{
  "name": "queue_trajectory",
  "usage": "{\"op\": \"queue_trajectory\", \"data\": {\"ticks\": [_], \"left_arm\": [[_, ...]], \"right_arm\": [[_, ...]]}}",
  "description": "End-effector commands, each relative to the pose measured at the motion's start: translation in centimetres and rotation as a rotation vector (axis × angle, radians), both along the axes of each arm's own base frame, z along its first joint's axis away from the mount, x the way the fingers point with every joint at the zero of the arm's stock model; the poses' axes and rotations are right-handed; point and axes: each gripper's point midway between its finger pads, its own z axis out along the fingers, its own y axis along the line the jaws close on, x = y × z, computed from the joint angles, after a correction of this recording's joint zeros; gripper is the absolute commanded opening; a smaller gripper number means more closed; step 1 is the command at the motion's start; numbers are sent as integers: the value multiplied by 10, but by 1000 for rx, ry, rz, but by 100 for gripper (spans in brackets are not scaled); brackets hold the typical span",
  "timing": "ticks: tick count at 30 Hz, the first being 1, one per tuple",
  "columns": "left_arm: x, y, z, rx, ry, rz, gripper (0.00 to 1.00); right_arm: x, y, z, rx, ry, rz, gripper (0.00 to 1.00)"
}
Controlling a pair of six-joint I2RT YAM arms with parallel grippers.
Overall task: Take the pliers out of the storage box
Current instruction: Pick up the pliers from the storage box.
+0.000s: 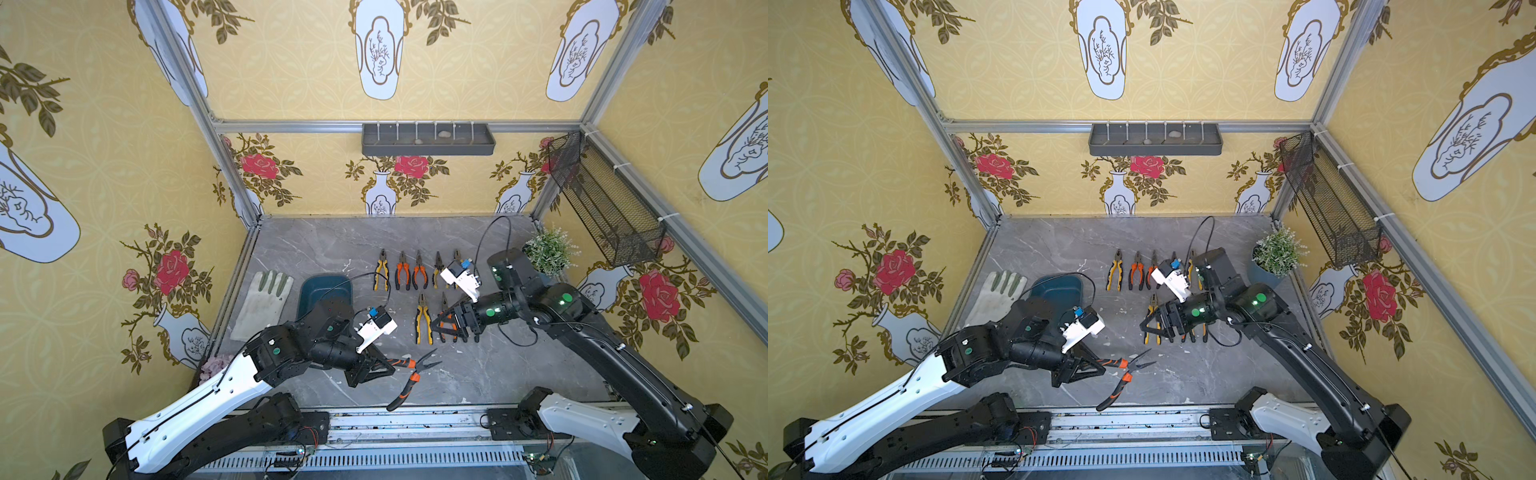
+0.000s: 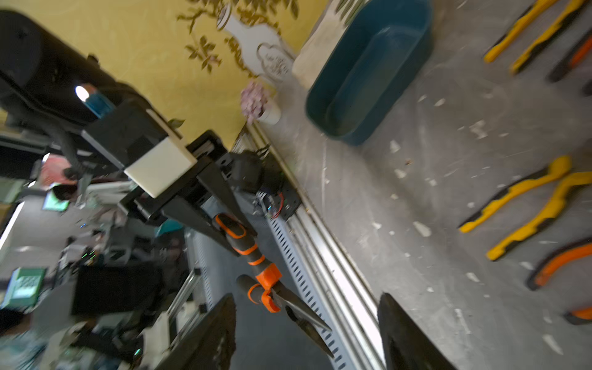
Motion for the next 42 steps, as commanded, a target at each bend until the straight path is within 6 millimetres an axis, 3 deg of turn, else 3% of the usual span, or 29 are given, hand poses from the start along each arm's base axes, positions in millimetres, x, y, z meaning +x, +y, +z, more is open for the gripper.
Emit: {"op": "queue_trajectory", "data": {"ticks": [1, 5, 9, 13, 14, 15, 20, 23, 29, 35, 42], "left_arm": [[47, 14, 6, -31, -108, 307, 0], [79, 39, 10, -110, -136, 577, 0], [102, 68, -1, -133, -62, 807, 0], [111, 83, -6, -201, -71, 921, 0], [113, 88, -8, -211, -80, 948, 0], [114, 90, -9, -226, -92, 960, 0], [116, 86, -11, -242, -125, 936, 0], [116, 83, -13, -213, -129, 914, 0], [114, 80, -18, -187, -123, 895, 0], [115, 80, -21, -171, -128, 893, 0], [113, 83, -20, -182, -132, 901, 0]], "right_arm": [[37, -21, -6, -88, -112, -217, 95], [47, -14, -24, -48, -33, -289, 97], [66, -2, -59, -64, 127, -411, 97], [87, 16, -72, -38, 184, -512, 97], [92, 25, -72, -23, 207, -536, 98], [95, 37, -74, -16, 235, -549, 91], [106, 103, -86, -130, 260, -610, 78], [108, 146, -90, -127, 333, -580, 78], [111, 188, -91, -144, 354, -569, 77], [114, 200, -88, -122, 358, -550, 72], [113, 180, -80, -77, 334, -624, 67]]}}
